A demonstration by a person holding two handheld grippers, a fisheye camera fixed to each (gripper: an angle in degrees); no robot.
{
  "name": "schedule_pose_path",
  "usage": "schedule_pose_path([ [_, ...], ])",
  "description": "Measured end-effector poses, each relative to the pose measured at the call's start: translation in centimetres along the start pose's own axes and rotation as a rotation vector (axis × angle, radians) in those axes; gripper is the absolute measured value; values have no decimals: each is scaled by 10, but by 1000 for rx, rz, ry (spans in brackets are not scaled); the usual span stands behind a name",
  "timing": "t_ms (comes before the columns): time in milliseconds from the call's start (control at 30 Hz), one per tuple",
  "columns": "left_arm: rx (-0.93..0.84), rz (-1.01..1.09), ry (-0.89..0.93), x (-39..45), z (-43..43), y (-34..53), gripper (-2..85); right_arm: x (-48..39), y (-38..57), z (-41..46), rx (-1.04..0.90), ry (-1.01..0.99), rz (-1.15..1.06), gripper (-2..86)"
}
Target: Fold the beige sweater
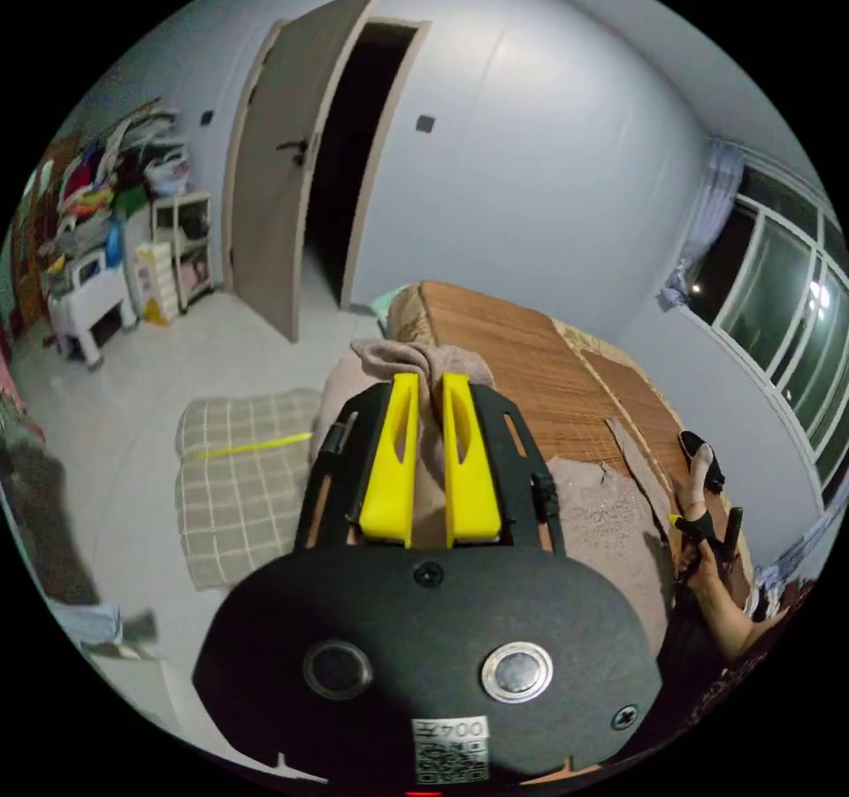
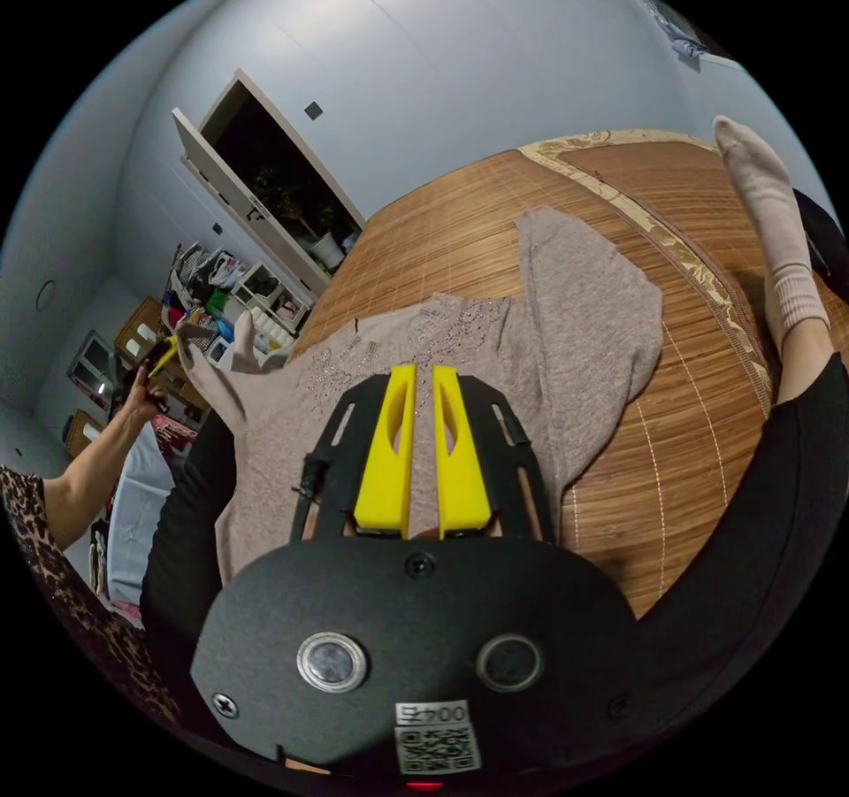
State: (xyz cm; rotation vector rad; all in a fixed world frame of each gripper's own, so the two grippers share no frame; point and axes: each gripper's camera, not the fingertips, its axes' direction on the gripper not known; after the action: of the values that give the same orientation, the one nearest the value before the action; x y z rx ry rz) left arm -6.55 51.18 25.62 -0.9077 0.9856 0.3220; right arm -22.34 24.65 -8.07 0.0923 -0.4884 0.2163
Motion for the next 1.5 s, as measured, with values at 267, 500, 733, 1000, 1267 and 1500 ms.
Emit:
schedule_pose_path([
  [267, 7, -446, -85, -149, -19, 65, 81, -3, -12, 9, -27, -2, -10, 44],
  [500, -162, -217, -186, -122, 34, 21, 93, -7, -18, 16, -45, 11, -24, 38],
  [733, -342, -198, -323, -127, 89, -1, 116, -6, -26, 22, -53, 13, -16, 32],
  [1000, -339, -316, -233, -152, 78, 21, 38, -10, -33, 25, -60, 9, -28, 8],
  [1267, 68, -218, 127, -115, -22, 15, 12, -13, -36, 24, -56, 14, -25, -5],
  [1500, 109, -433, 15, -166, -49, 114, 11, -15, -38, 24, -61, -6, -13, 0],
])
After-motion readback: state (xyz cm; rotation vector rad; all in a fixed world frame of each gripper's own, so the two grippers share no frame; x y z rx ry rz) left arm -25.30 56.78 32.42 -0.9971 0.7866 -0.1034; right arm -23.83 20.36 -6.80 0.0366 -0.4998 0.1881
